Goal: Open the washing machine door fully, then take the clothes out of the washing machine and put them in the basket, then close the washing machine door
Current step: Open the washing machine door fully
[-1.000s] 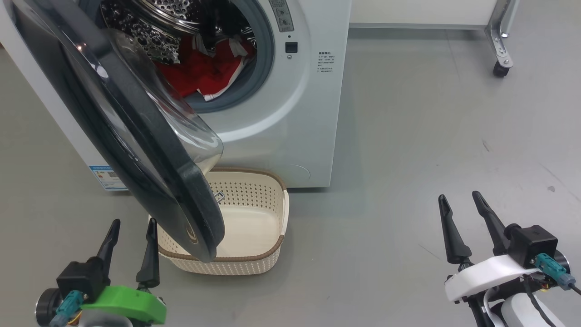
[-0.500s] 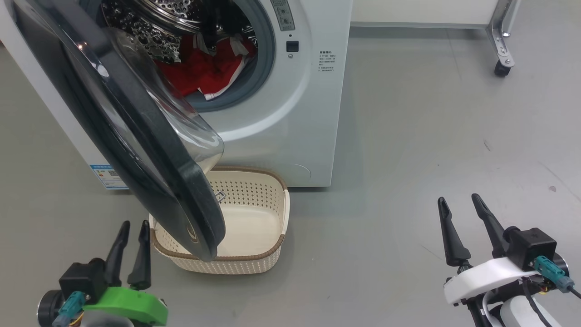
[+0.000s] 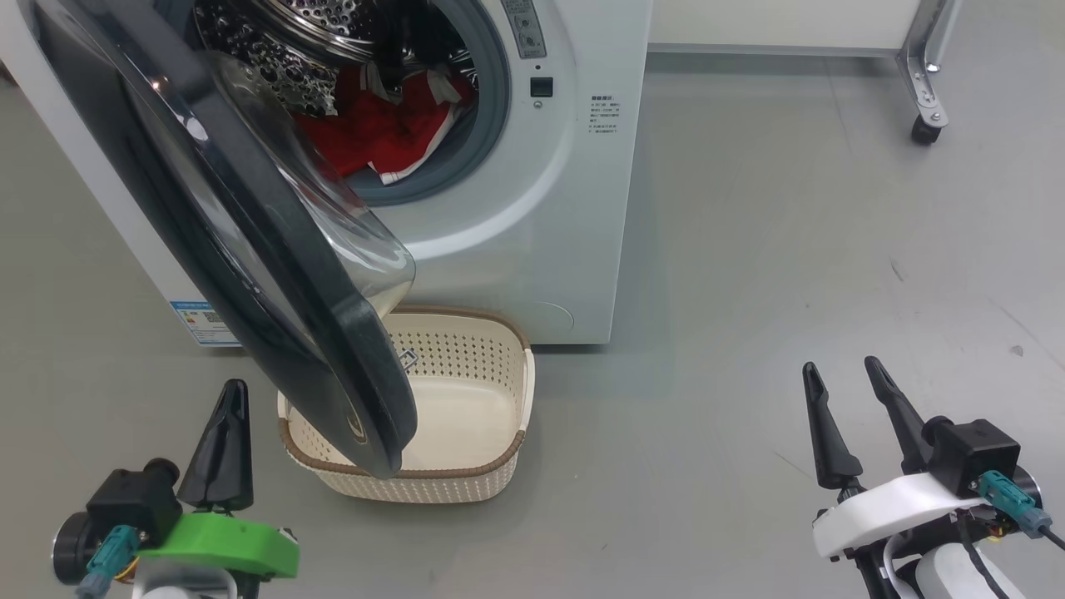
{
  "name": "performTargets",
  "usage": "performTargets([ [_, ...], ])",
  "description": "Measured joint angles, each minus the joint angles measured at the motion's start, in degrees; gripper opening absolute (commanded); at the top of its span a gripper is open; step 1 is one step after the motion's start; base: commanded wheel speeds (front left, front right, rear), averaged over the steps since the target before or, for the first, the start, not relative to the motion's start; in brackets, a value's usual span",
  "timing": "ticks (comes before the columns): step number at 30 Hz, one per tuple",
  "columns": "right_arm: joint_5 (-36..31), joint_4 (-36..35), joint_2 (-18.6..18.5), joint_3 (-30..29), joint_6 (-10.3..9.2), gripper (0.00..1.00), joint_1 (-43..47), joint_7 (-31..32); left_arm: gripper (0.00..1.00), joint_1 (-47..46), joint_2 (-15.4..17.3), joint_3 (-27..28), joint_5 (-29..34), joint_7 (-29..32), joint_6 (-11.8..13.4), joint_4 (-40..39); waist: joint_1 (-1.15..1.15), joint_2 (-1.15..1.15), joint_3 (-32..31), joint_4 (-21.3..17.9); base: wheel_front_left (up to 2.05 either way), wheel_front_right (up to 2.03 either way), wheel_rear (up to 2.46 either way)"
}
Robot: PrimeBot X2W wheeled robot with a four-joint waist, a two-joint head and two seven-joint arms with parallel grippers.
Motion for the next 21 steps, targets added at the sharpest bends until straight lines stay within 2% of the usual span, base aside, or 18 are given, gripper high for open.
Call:
performTargets([
  [14,-0.51,0.08,0.42,-0.01,0.00,1.00,0.02,-0.20,0.00,-4.01,0.18,2.38,0.54,-0.03,0.00,-10.65,0.00,0.00,-0.03,0.02,0.00,0.00,0.00],
  [21,-0.89,0.20,0.91,0.20,0.00,1.00,0.03,-0.41,0.00,-6.08,0.20,1.43,1.91,-0.31,0.00,-16.26,0.00,0.00,-0.02,-0.32,0.00,0.00,0.00],
])
